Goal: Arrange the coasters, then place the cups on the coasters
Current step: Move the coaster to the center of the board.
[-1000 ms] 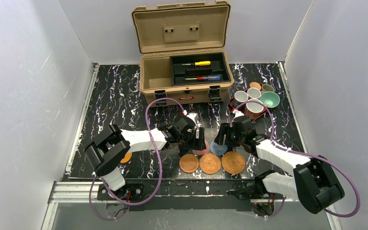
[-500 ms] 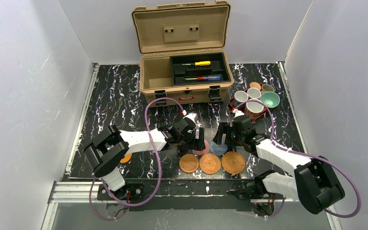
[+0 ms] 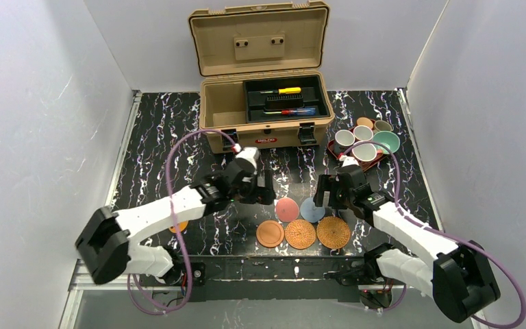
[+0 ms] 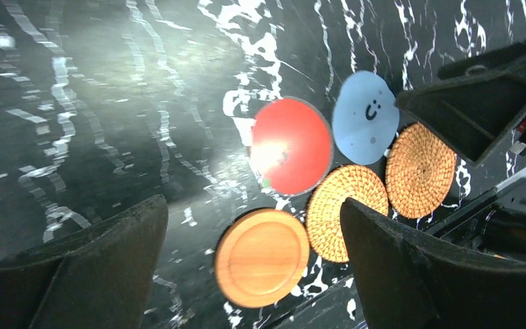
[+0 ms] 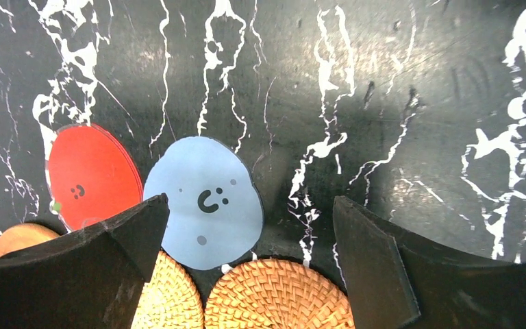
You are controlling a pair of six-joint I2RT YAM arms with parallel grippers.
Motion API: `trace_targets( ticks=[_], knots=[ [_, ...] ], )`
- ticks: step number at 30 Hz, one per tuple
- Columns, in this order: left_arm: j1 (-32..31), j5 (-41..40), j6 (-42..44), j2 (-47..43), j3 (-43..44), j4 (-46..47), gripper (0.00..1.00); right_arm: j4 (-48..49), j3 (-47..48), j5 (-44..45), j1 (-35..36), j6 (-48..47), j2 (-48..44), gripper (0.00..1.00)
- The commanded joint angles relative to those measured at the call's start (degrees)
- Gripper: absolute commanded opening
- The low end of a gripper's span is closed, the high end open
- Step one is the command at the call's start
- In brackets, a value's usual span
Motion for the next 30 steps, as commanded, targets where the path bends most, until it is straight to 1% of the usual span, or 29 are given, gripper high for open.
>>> trace_targets(
  ticks=[1,3,6,10,13,14,15,19,22,25,28,30],
  knots=[
    [6.22,-0.95,3.43,-10.39,-3.13,-11.23,0.96,-1.97,2.88,4.44,-0.12,-1.32,-4.04,0.98],
    [10.80,0.29,4.62,-14.69,-4.66,-15.58,0.97,-1.76,2.79,4.78,-0.12,-1.36,-5.27,0.98],
    [17.64,0.08,7.08,-20.31,-7.01,-21.19,0.98,-0.99,2.69,4.24,-0.12,-2.11,-6.35,0.98],
    [27.21,2.34,9.61,-24.68,-8.70,-26.60,0.98,-1.01,3.11,3.57,-0.11,-2.95,-6.36,0.98],
    [33.28,2.22,10.08,-23.63,-7.15,-29.01,0.98,-1.47,3.14,3.65,-0.16,-3.37,-6.43,0.98],
    [35.98,2.92,10.24,-22.49,-6.69,-29.32,0.98,-1.45,3.06,3.70,-0.10,-3.42,-6.63,0.98],
    [40.17,3.96,10.25,-21.32,-6.40,-29.57,0.98,-1.32,2.98,3.70,-0.16,-3.53,-6.82,0.98],
    [53.76,12.63,9.13,-17.96,-7.05,-29.07,0.98,-1.27,3.03,3.65,-0.16,-4.39,-7.59,0.98],
    [61.48,15.32,7.12,-17.85,-8.31,-29.13,0.98,-1.68,3.05,4.26,-0.17,-4.95,-8.33,0.99],
    [65.16,13.17,5.15,-20.18,-9.69,-30.09,0.98,-1.52,2.35,4.82,-0.16,-5.26,-9.57,0.98],
    [65.85,8.93,1.61,-21.82,-11.08,-31.56,0.98,-0.74,1.51,4.87,-0.14,-5.44,-10.29,0.98],
    [66.25,5.91,-0.93,-21.08,-12.13,-32.43,0.98,-0.40,1.38,4.93,-0.17,-5.58,-10.01,0.98]
  ],
)
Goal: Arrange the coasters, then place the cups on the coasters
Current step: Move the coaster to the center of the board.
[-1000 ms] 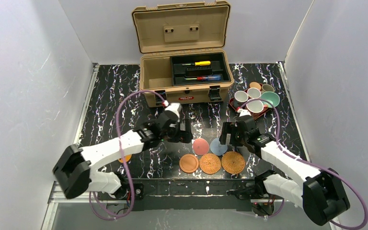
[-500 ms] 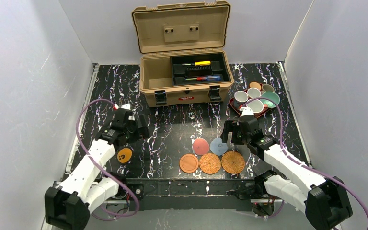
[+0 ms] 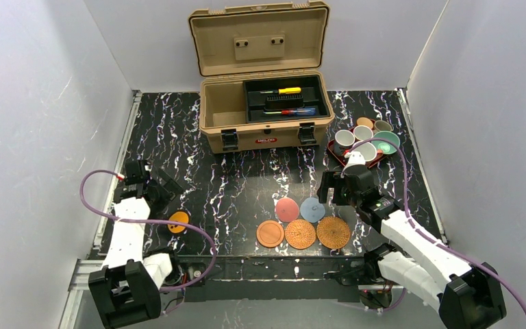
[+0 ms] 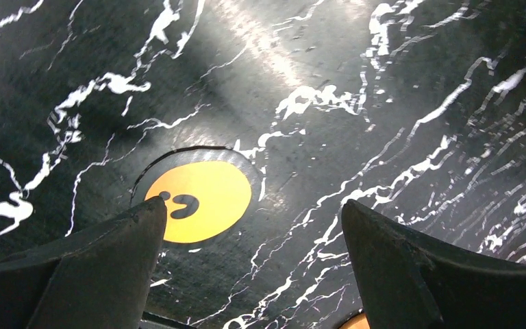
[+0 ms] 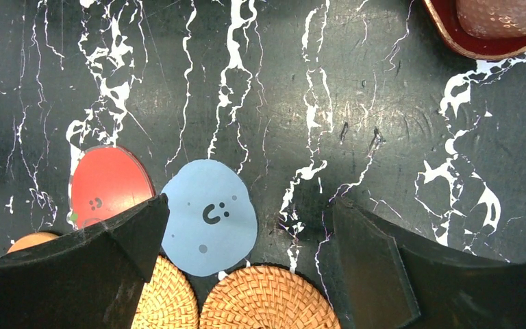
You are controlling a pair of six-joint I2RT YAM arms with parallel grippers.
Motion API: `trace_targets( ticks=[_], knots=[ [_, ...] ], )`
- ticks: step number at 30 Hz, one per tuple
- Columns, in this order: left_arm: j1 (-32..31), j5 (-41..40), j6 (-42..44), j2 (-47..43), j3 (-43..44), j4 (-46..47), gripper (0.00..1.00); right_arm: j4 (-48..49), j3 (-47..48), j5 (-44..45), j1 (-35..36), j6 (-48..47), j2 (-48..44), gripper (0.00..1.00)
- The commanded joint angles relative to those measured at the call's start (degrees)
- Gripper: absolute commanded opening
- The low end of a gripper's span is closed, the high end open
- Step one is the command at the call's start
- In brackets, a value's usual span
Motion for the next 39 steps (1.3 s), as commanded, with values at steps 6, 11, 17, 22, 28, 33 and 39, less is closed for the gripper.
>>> trace_targets(
  ticks=[6,11,17,22,28,33,39],
  knots=[
    [1.29,-8.62,-9.92,2.69,-3.36,-6.34,0.98,0.79,1.24,1.73,-0.16,-2.05,0.51,0.98],
    [1.32,-8.71,-11.30,0.94,-5.66,-5.40,0.98,1.68,0.75,1.78,-0.11,-2.15,0.73,0.98],
    [1.21,-1.00,-10.67,4.98,-7.36,-2.07,0.98,2.57,0.57,1.60,-0.13,-2.15,1.78,0.98],
    [1.08,1.60,-10.46,6.53,-8.39,-0.55,0.98,2.59,0.62,1.74,-0.17,-2.00,2.65,0.98],
    [-0.45,2.14,-10.40,5.89,-9.30,0.94,0.98,2.96,0.60,1.69,-0.17,-1.67,2.95,0.98],
    [-4.16,2.01,-10.52,7.47,-8.89,2.31,0.98,2.88,0.61,1.62,-0.11,-1.69,3.22,0.98],
    [-12.13,0.85,-12.54,10.43,-6.96,5.62,0.98,2.80,0.51,1.60,-0.17,-1.54,3.13,0.98]
  ],
)
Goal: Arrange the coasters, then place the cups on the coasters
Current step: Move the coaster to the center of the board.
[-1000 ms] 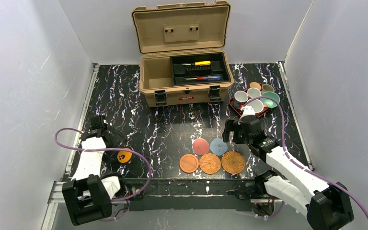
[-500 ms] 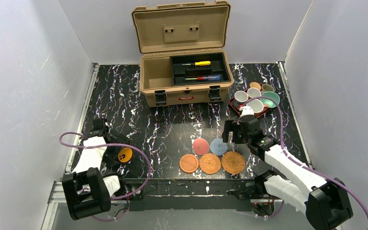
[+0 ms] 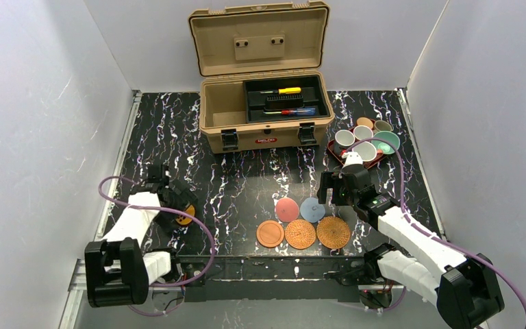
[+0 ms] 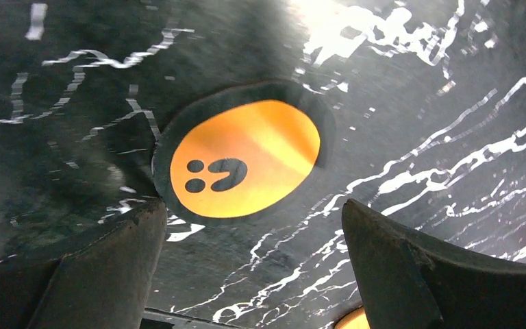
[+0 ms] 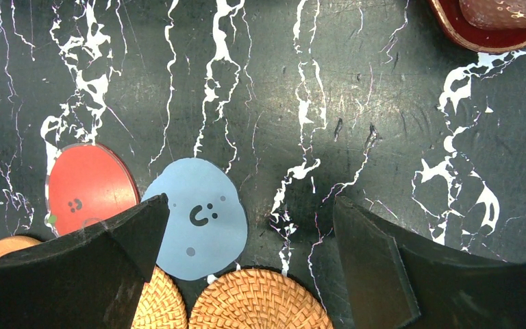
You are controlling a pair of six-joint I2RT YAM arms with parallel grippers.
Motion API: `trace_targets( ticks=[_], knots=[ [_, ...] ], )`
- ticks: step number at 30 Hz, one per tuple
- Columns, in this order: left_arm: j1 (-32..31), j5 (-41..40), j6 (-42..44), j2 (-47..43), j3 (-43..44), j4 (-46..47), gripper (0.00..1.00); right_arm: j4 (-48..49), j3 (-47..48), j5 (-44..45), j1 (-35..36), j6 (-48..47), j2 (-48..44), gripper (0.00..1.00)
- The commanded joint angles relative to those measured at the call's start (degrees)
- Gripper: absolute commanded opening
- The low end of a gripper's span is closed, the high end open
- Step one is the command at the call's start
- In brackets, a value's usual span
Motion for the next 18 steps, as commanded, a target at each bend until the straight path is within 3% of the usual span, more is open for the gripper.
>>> trace_targets(
  ticks=[1,8,14,18],
  knots=[
    [-6.81,1.59,-1.99,4.30,-0.04,4.63,0.98,1.84,0.53,0.77,-0.12,-0.53,-0.15,0.98],
    [-9.92,0.55,1.52,5.58,5.51,2.96,0.98,1.13,0.99,1.11,-0.16,-0.62,-0.75,0.98],
    [-9.75,-5.96,11.53,3.95,16.20,-8.25,0.98,0.71,1.41,1.51,-0.16,-0.88,-1.05,0.99],
    [-8.17,-4.03,17.21,2.82,17.14,-7.94,0.98,0.82,1.40,1.22,-0.16,-0.80,-0.70,0.98]
  ],
)
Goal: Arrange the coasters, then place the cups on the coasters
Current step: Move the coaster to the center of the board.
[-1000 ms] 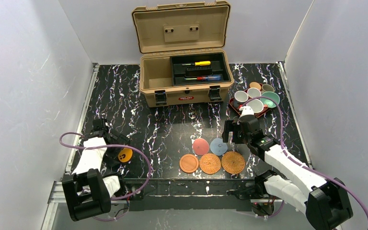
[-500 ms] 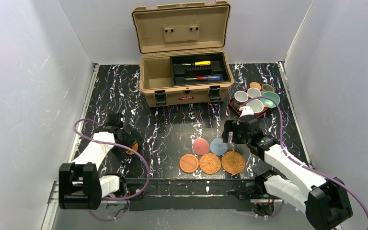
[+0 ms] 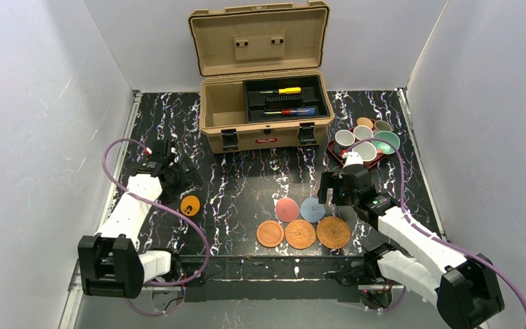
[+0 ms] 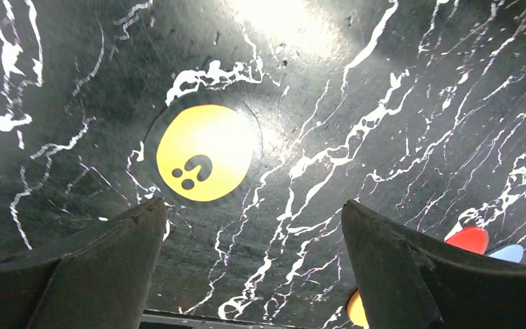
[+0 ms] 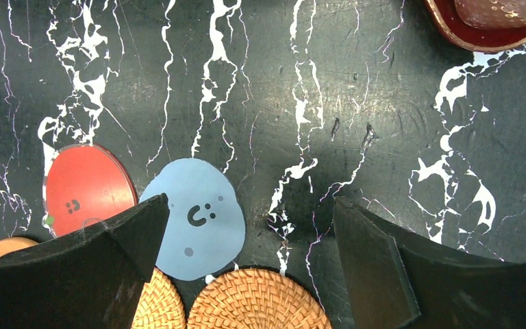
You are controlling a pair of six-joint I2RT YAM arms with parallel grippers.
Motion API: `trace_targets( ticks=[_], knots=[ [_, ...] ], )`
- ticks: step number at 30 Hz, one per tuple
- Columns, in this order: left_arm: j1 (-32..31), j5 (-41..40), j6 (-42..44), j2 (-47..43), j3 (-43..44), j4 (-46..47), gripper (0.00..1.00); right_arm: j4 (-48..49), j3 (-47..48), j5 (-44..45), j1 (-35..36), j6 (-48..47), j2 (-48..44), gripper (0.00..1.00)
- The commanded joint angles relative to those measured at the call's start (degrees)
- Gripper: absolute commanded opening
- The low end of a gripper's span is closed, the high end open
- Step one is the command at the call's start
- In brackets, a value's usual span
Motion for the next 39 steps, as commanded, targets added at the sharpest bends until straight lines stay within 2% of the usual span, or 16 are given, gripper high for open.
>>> trace_targets(
  ticks=[1,5,9,22,27,31,39],
  knots=[
    [1.95,1.20,8.54,-2.66,0.35,-2.65,0.98,0.95,1.45,0.74,-0.10,-0.80,-0.56,0.98],
    [7.72,7.83,10.04,-2.77,-3.42,2.04,0.98,-0.01,2.20,0.60,-0.13,-0.71,-2.02,0.98],
    [10.70,9.46,12.24,0.77,-4.04,2.85,0.98,-0.63,3.00,0.26,-0.11,-0.48,-4.61,0.98],
    [10.91,13.47,15.95,11.23,-1.37,2.33,0.98,-0.94,3.16,-1.10,-0.17,0.57,-6.48,0.98],
    [10.93,14.09,15.69,14.54,-0.89,1.72,0.95,-1.28,3.16,-1.35,-0.16,0.93,-6.71,0.98],
    [10.90,14.80,15.40,15.97,-0.79,1.81,0.90,-1.50,2.85,-1.18,-0.16,1.08,-7.36,0.98],
    [8.37,15.74,15.25,18.71,-0.75,1.90,0.70,-1.55,2.96,-1.86,-0.17,0.96,-7.16,0.98]
  ],
)
